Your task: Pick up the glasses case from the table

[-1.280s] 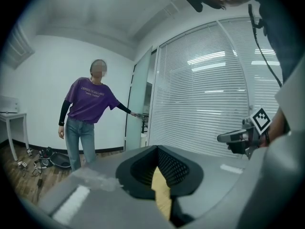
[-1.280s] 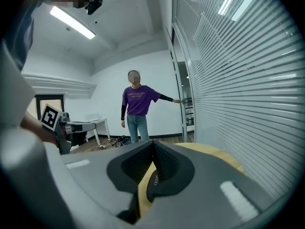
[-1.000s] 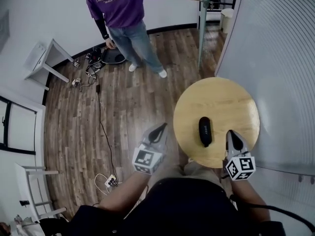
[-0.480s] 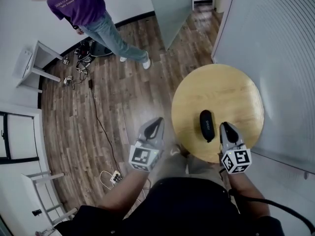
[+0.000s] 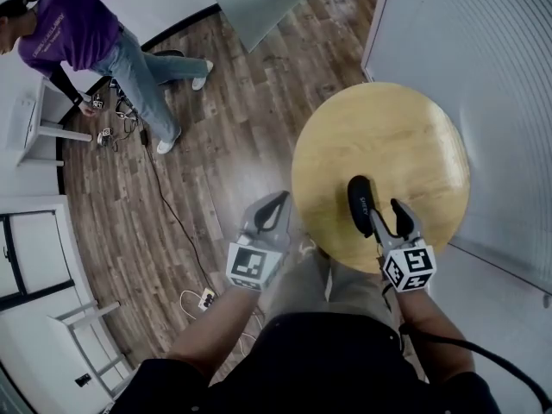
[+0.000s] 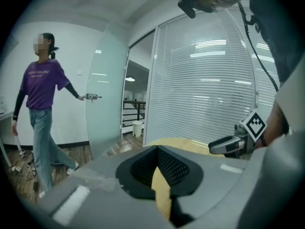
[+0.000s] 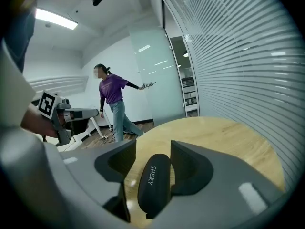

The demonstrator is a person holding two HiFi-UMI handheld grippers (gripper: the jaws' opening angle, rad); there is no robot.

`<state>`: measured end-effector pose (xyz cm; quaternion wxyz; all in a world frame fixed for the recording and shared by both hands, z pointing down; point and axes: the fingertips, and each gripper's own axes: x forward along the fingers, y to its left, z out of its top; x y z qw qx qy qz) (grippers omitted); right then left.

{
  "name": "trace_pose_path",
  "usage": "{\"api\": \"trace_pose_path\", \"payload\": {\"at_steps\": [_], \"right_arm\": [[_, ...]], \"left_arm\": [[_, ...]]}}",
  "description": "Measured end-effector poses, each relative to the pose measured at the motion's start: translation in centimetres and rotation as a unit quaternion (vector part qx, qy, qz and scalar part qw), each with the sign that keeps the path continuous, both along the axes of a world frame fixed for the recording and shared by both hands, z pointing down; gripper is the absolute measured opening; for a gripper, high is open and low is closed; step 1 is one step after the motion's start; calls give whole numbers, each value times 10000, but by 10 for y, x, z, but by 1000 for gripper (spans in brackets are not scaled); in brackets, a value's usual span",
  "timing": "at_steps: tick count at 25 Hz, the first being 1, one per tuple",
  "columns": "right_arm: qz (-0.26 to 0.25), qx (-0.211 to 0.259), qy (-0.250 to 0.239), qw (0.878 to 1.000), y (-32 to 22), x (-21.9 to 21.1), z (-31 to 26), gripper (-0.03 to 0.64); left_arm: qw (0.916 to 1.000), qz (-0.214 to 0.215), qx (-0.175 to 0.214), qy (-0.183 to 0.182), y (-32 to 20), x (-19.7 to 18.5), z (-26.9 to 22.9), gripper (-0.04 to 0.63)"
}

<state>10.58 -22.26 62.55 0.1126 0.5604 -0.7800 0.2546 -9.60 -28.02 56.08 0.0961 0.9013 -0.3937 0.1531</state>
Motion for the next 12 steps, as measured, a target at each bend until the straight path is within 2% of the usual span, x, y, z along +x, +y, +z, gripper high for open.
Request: {"api": "trace_pose_path", "payload": {"at_steps": [1,2,3,9,12], "right_arm": [[15,-61,-6,10000,-2,0,7,250],[33,-116,1,9999,-4,-1,15,317],[50,-163,6,9999,-5,-2,22,340],[-109,-419,43,9991,-9,-15,64,370],[-148,-584,29,9982,-9,-19,83,377]], "left_arm": [[10000,32,-21,-6,-3,4,5,3],[10000,63,-41,-15,-6,8,9,3],[9999,97,-64,-31,-8,11,14,3],[9994,210,-233,-161,-13,20,41,3],[9994,48,-333,-36,-17,24,48,3]]}}
